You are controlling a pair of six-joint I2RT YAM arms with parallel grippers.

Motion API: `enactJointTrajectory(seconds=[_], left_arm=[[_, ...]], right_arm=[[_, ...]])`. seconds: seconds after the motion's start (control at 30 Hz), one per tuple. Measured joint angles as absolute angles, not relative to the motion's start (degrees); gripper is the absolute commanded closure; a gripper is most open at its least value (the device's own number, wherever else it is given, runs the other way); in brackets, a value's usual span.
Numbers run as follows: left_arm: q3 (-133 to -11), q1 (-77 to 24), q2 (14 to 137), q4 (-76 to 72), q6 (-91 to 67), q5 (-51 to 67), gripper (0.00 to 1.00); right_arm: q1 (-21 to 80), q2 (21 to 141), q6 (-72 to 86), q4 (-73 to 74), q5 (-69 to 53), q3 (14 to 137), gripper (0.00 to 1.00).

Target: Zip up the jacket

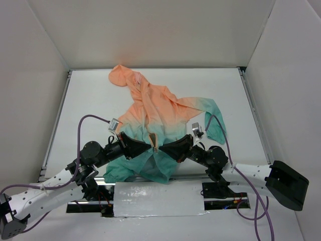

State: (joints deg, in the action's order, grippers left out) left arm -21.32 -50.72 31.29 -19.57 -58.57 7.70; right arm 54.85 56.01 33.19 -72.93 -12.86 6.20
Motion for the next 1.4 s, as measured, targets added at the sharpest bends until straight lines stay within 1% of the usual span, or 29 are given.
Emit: enactJointTrajectory(seconds=[1.4], left_arm=[[-21.3, -50.7, 31.8, -19.7, -58.7, 7.6, 1.0]], right_arm=[[54.8, 56.1, 33.2, -72.9, -13.0, 7.3, 1.0]])
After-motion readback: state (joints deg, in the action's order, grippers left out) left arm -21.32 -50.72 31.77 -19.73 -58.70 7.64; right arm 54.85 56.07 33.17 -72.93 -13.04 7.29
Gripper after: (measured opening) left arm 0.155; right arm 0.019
